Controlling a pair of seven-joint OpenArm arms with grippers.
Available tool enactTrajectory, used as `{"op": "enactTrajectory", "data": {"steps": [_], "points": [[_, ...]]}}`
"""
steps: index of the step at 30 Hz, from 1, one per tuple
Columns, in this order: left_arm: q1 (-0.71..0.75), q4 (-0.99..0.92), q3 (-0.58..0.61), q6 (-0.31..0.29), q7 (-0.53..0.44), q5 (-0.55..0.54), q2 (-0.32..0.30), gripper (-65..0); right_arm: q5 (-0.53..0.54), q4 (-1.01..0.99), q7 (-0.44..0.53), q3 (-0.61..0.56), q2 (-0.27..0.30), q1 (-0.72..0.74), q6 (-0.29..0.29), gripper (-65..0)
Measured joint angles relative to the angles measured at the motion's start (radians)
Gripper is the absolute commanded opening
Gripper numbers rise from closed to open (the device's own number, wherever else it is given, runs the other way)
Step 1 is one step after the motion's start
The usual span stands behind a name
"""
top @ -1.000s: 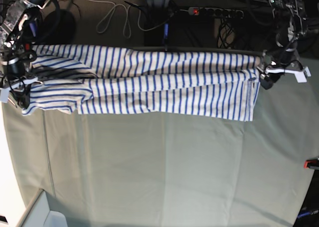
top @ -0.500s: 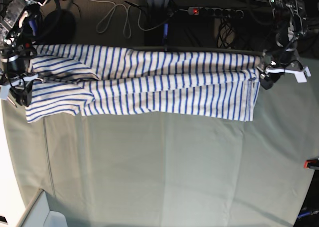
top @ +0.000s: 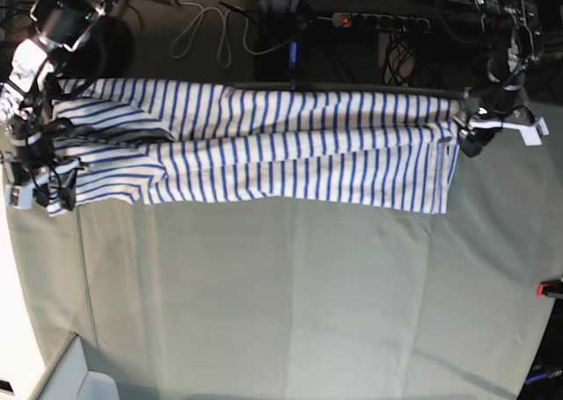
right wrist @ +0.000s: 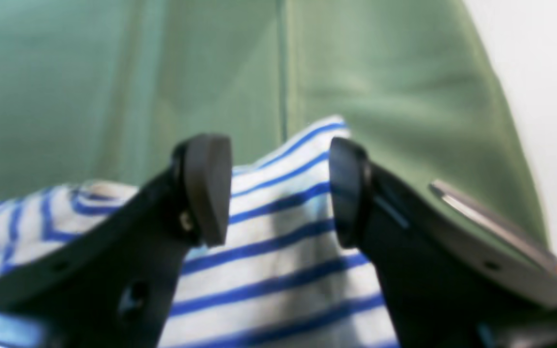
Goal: Layout the t-shirt on the table in an organized manner, then fold the t-shirt properly
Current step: 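Regrasp the strip's end with the right gripper, tucking the loose fabric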
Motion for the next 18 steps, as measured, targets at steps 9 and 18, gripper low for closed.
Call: {"op": "enactTrajectory", "data": {"steps": [9,18], "points": [[0.0,-0.001,0.0,0.0,0.003,-0.001,0.0,-23.0,-0.051,-0.125,0.007,0.006,0.06,0.104,-0.001,-31.0],[-0.001,-0.003,0.0,0.0,0.003,0.0,0.0,-23.0,-0.051,-0.233,0.007,-0.003,0.098,0.149,0.0,-31.0]]}}
